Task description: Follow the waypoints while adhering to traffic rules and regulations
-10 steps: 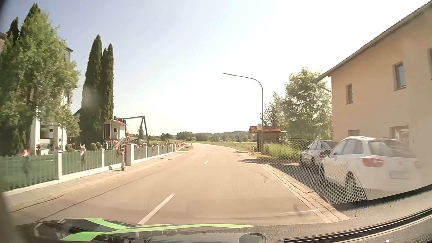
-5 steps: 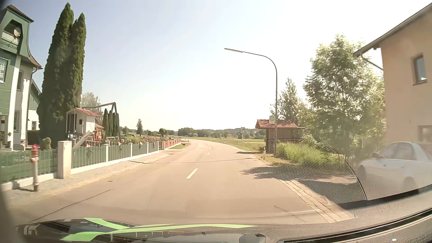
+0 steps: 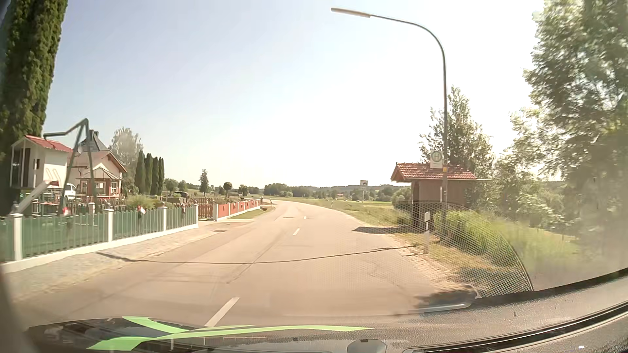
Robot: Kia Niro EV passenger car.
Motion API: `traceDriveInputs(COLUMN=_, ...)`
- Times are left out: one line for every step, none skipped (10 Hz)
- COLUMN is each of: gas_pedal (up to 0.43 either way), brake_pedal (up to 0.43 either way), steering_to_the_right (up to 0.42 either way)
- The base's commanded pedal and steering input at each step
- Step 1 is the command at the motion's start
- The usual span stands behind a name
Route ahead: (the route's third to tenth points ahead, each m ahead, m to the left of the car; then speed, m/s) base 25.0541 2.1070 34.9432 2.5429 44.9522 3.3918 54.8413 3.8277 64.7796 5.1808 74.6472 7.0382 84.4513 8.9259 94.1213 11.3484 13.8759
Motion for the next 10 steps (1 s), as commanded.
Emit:
traceDriveInputs(gas_pedal=0.130, brake_pedal=0.000, steering_to_the_right=-0.015)
traceDriveInputs(gas_pedal=0.130, brake_pedal=0.000, steering_to_the_right=-0.015)
traceDriveInputs(gas_pedal=0.130, brake_pedal=0.000, steering_to_the_right=-0.015)
traceDriveInputs(gas_pedal=0.130, brake_pedal=0.000, steering_to_the_right=-0.015)
traceDriveInputs(gas_pedal=0.138, brake_pedal=0.000, steering_to_the_right=-0.014)
traceDriveInputs(gas_pedal=0.138, brake_pedal=0.000, steering_to_the_right=-0.013)
traceDriveInputs(gas_pedal=0.138, brake_pedal=0.000, steering_to_the_right=-0.011)
traceDriveInputs(gas_pedal=0.150, brake_pedal=0.000, steering_to_the_right=-0.010)
traceDriveInputs(gas_pedal=0.150, brake_pedal=0.000, steering_to_the_right=-0.010)
traceDriveInputs(gas_pedal=0.157, brake_pedal=0.000, steering_to_the_right=-0.009)
